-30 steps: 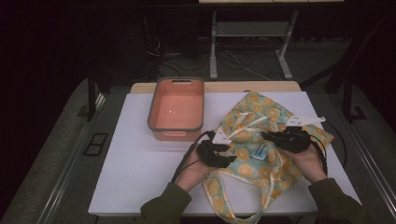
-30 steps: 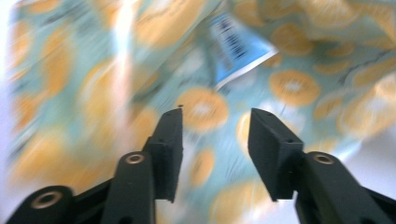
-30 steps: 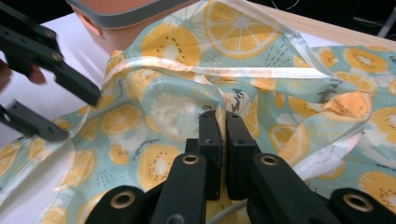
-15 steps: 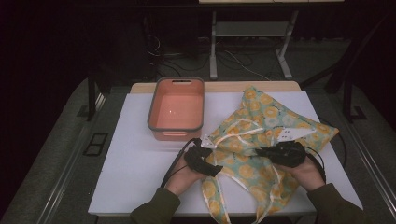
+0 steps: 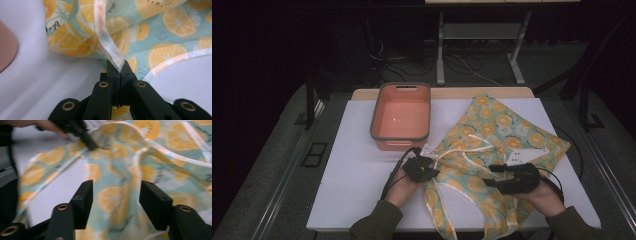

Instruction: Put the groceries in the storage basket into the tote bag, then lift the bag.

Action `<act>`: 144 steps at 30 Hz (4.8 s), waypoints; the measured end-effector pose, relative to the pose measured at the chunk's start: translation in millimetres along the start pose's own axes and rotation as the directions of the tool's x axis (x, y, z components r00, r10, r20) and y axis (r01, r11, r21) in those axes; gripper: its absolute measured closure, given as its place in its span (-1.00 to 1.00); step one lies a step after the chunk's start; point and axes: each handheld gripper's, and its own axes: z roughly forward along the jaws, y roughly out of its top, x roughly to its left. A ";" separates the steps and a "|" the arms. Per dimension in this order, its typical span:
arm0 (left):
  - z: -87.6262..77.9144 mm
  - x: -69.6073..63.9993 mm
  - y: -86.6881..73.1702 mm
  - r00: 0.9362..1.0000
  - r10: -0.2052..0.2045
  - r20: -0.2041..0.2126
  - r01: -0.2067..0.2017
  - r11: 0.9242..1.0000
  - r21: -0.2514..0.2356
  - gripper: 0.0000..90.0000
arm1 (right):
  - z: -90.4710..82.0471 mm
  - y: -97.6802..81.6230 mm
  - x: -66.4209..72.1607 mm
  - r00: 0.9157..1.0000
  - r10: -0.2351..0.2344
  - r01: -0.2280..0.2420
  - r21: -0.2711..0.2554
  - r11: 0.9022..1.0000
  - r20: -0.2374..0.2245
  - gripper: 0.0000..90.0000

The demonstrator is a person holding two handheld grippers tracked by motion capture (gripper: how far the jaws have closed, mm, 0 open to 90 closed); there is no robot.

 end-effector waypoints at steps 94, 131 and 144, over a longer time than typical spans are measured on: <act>0.4 55.2 142.9 0.977 -0.123 -0.177 0.073 0.962 -0.263 0.98 | -5.5 52.2 -168.0 0.910 0.213 -0.158 -0.178 0.971 0.357 0.99; -72.1 25.8 82.1 0.998 0.004 -0.057 -0.024 0.936 -0.352 -0.46 | -42.2 38.7 -114.2 0.962 0.224 -0.182 -0.249 0.951 0.154 -0.38; -97.8 12.2 0.0 0.997 0.049 -0.054 -0.065 0.929 -0.365 -0.63 | -33.8 5.5 -54.0 0.992 0.100 -0.078 -0.241 0.967 0.080 -0.53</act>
